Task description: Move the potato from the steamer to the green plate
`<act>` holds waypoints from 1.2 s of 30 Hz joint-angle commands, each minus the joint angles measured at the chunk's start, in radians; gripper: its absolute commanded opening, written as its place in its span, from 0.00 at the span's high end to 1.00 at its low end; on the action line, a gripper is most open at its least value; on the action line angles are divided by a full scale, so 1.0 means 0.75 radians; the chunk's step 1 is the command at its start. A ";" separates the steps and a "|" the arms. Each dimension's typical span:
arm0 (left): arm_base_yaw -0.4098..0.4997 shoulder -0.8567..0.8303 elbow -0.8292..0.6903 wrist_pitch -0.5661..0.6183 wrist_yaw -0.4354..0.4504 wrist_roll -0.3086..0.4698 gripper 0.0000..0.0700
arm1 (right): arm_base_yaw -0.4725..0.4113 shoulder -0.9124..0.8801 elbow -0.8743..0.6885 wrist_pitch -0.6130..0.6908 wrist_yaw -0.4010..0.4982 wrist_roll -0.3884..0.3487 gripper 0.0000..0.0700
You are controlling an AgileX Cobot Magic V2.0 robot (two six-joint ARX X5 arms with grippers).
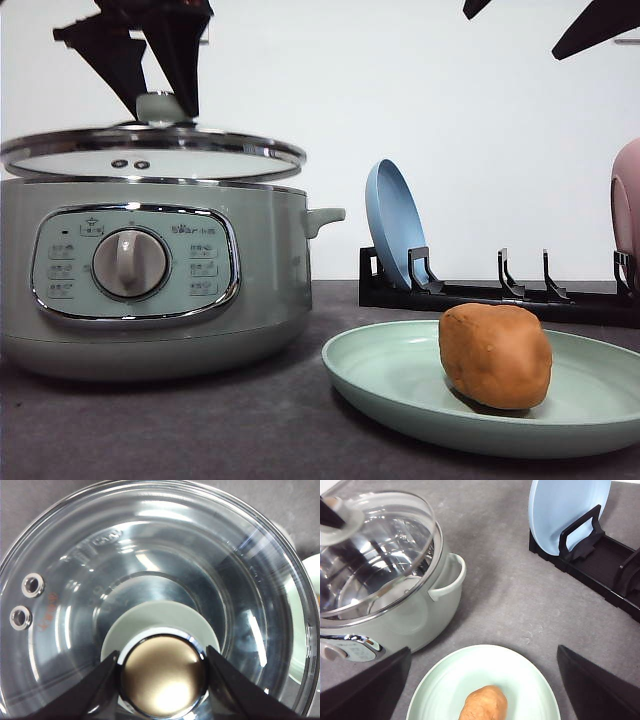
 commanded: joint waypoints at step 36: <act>-0.015 0.083 0.019 0.027 -0.049 0.047 1.00 | 0.011 0.009 0.015 0.009 0.006 -0.018 0.15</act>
